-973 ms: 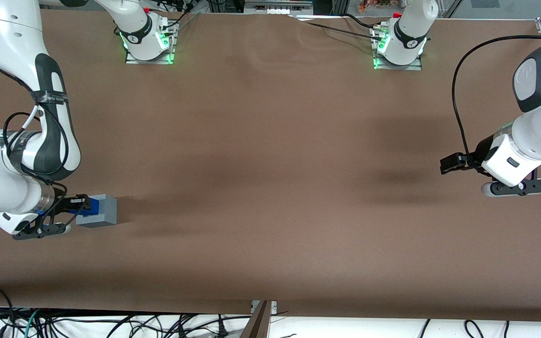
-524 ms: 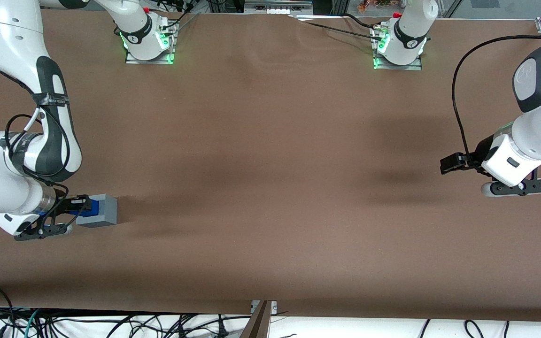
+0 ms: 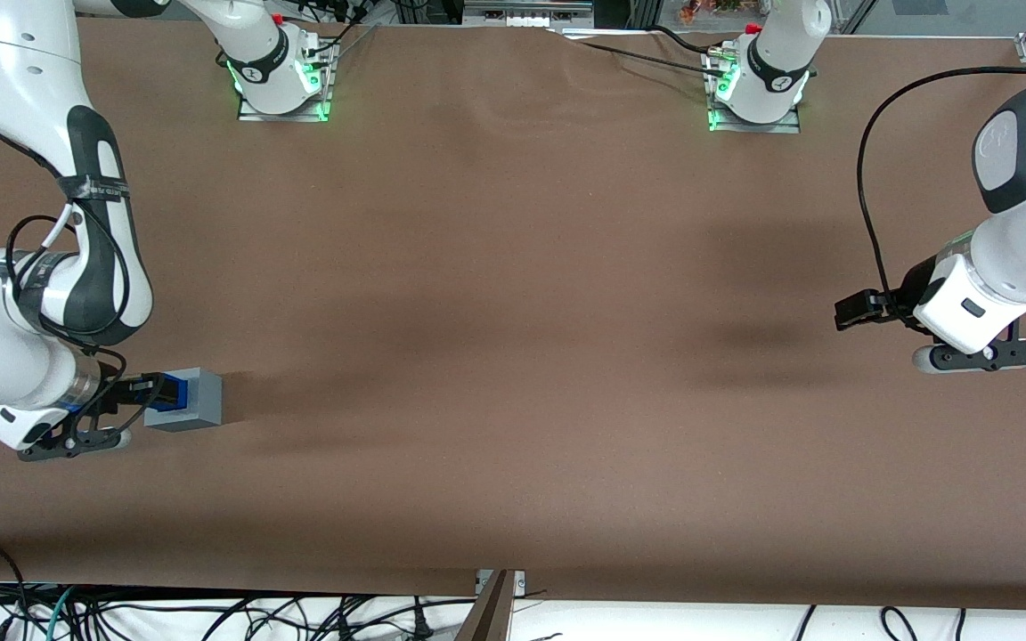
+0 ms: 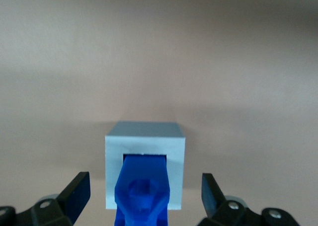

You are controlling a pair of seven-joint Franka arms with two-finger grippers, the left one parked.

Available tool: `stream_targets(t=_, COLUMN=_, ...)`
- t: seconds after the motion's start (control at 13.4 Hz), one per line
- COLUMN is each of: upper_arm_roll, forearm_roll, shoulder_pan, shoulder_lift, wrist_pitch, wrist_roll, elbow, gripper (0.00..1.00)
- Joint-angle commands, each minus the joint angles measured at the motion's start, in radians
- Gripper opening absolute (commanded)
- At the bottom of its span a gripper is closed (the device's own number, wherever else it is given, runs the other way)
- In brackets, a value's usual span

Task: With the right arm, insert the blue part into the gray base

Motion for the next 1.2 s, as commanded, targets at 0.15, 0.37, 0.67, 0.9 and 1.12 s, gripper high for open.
stream_targets(t=0.15, upper_arm_roll=0.011, forearm_roll=0.008, shoulder_pan=0.015, shoulder_lift=-0.107, wrist_pitch=-0.075, wrist_roll=0.236, elbow=0.03, gripper=0.99)
stream_targets(t=0.37, upper_arm_roll=-0.002, forearm_roll=-0.006, shoulder_pan=0.08, shoulder_lift=-0.148, wrist_pitch=-0.172, wrist_roll=0.27, elbow=0.034, gripper=0.99)
stream_targets(t=0.67, upper_arm_roll=0.025, forearm_roll=-0.082, shoulder_pan=0.099, shoulder_lift=-0.239, wrist_pitch=-0.244, wrist_roll=0.285, elbow=0.031, gripper=0.99)
stream_targets(t=0.9, upper_arm_roll=0.076, forearm_roll=-0.121, shoulder_pan=0.09, shoulder_lift=-0.389, wrist_pitch=-0.253, wrist_roll=0.278, elbow=-0.059, gripper=0.99)
stream_targets(t=1.12, upper_arm_roll=0.08, forearm_roll=-0.13, shoulder_pan=0.07, shoulder_lift=-0.512, wrist_pitch=-0.25, wrist_roll=0.236, elbow=-0.169, gripper=0.99)
